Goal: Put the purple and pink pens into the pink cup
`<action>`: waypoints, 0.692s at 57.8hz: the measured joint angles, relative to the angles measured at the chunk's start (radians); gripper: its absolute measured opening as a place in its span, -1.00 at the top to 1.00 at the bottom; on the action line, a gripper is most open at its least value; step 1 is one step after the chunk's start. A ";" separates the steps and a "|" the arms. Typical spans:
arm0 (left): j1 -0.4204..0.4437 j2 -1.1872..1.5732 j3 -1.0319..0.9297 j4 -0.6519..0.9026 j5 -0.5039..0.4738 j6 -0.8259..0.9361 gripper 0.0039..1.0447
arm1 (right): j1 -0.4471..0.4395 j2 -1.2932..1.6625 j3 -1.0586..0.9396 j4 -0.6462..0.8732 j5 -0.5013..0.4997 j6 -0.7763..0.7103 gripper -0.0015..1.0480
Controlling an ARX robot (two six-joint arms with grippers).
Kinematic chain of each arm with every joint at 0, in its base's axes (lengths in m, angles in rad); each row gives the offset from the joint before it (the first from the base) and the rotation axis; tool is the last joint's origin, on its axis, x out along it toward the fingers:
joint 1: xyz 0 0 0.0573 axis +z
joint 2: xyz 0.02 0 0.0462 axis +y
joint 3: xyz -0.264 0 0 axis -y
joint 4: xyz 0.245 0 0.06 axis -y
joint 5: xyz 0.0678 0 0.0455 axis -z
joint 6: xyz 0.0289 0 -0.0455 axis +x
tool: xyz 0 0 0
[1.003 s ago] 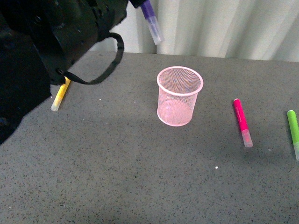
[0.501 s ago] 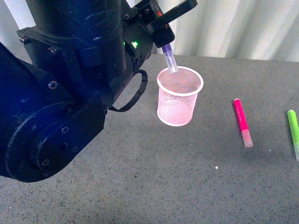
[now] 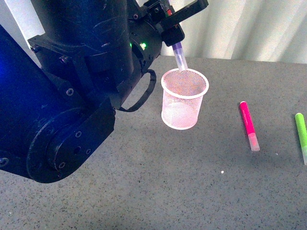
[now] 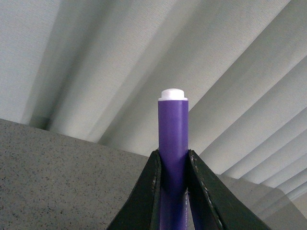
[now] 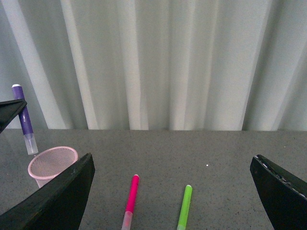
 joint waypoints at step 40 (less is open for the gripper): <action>0.014 0.178 0.106 -0.044 -0.002 0.018 0.77 | 0.000 0.000 0.000 0.000 0.000 0.000 -0.87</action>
